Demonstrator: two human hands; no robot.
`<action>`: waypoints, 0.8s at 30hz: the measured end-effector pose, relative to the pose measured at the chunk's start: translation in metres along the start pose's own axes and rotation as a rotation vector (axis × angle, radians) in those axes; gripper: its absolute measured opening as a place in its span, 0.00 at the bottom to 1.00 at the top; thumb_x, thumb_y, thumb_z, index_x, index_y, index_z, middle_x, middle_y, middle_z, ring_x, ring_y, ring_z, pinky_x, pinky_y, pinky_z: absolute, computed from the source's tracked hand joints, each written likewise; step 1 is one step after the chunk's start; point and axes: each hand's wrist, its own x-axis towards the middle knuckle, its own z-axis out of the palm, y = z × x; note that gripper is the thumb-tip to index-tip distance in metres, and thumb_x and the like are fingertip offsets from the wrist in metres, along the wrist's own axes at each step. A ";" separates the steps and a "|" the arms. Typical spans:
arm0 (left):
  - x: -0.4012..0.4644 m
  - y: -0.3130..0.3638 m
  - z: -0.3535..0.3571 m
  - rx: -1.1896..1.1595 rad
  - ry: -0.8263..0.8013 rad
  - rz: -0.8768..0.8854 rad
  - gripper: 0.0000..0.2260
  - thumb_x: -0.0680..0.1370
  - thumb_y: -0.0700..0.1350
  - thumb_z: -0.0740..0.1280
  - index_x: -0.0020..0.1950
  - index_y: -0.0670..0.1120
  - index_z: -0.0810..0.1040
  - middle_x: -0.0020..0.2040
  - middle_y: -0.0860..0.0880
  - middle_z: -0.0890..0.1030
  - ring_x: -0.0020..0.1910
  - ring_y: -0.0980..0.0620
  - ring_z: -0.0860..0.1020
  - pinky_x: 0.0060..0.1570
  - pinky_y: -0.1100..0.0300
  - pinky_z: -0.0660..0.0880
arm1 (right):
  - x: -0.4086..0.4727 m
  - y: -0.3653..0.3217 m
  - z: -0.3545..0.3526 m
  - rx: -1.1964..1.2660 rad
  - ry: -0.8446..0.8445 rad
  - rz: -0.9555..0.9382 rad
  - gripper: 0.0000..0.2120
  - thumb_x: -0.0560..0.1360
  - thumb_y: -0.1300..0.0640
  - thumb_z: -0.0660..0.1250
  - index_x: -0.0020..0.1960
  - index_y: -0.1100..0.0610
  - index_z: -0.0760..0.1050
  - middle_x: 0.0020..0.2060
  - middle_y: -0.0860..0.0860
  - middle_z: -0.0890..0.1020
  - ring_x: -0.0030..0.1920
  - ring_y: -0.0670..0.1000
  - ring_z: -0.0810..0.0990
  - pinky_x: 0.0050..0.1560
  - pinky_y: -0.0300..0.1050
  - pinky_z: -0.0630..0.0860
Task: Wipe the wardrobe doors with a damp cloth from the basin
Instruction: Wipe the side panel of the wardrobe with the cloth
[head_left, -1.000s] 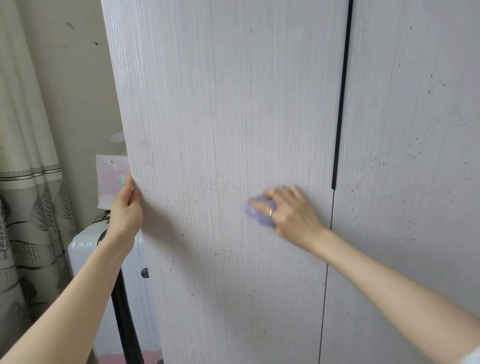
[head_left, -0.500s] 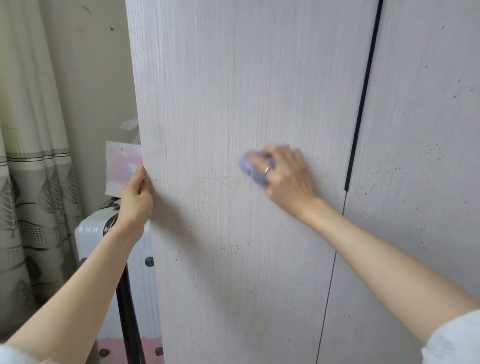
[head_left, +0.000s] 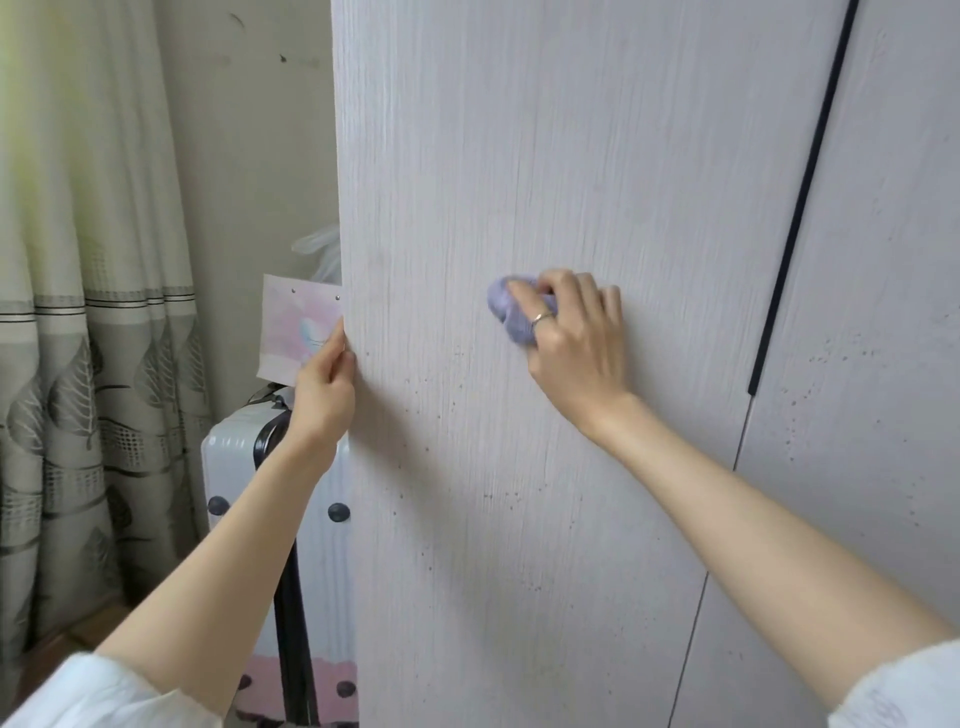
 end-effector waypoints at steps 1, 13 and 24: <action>0.000 -0.002 -0.003 -0.008 0.000 -0.008 0.21 0.83 0.37 0.51 0.73 0.53 0.65 0.71 0.58 0.68 0.72 0.57 0.62 0.73 0.57 0.57 | 0.004 -0.008 0.003 0.015 0.018 0.071 0.17 0.62 0.70 0.69 0.50 0.59 0.81 0.40 0.57 0.80 0.37 0.58 0.77 0.35 0.46 0.68; 0.001 -0.003 -0.006 -0.099 -0.060 -0.049 0.19 0.82 0.38 0.53 0.71 0.52 0.70 0.67 0.49 0.75 0.70 0.48 0.68 0.70 0.46 0.63 | 0.002 -0.045 0.023 0.044 -0.058 -0.242 0.14 0.64 0.68 0.66 0.47 0.57 0.81 0.39 0.54 0.80 0.36 0.56 0.77 0.34 0.45 0.69; 0.000 -0.001 -0.018 -0.201 -0.212 -0.063 0.25 0.81 0.32 0.50 0.64 0.59 0.71 0.63 0.52 0.78 0.62 0.55 0.74 0.60 0.61 0.71 | -0.001 -0.087 0.035 0.010 -0.186 -0.460 0.09 0.70 0.61 0.63 0.42 0.53 0.81 0.37 0.49 0.80 0.37 0.52 0.78 0.36 0.42 0.70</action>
